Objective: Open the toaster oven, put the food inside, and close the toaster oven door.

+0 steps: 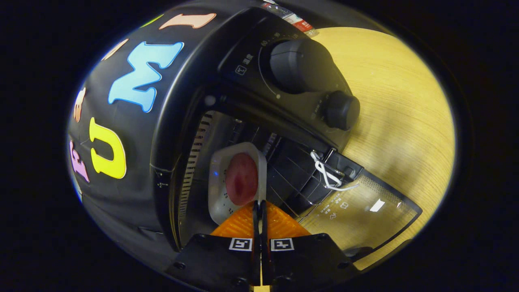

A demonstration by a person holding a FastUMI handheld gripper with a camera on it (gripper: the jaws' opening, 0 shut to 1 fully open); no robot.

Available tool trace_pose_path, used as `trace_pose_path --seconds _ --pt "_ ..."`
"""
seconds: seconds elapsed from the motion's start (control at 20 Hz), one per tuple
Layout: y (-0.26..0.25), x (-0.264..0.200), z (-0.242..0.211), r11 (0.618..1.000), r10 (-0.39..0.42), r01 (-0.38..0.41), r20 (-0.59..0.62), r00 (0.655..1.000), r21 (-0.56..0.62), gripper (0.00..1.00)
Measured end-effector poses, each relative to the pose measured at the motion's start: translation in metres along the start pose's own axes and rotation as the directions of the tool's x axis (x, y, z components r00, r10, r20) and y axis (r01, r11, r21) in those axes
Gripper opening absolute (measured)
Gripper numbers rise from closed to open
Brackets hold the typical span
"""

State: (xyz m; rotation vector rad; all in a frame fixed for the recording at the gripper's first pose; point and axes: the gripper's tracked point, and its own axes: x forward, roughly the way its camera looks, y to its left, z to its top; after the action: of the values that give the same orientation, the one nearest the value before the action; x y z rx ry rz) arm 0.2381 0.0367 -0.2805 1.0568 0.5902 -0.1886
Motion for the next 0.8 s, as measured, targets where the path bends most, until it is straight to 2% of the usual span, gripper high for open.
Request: trace_pose_path --seconds 0.3,0.4,0.55,0.65,0.75,0.8 --pt "0.008 -0.003 -0.009 0.999 0.049 -0.049 -0.050 0.998 0.017 0.12" --pt "0.012 -0.013 -0.019 0.998 0.063 -0.060 -0.105 0.992 0.025 0.24" --pt "0.019 -0.031 -0.023 0.995 0.100 -0.100 -0.119 0.988 0.010 0.64" --pt "0.016 -0.044 -0.037 0.994 0.103 -0.105 -0.157 0.982 -0.007 0.69" --pt "0.008 -0.057 -0.045 0.996 0.090 -0.092 -0.182 0.979 -0.006 0.97" --pt "0.005 -0.063 -0.045 0.996 0.083 -0.085 -0.170 0.982 -0.003 0.98"
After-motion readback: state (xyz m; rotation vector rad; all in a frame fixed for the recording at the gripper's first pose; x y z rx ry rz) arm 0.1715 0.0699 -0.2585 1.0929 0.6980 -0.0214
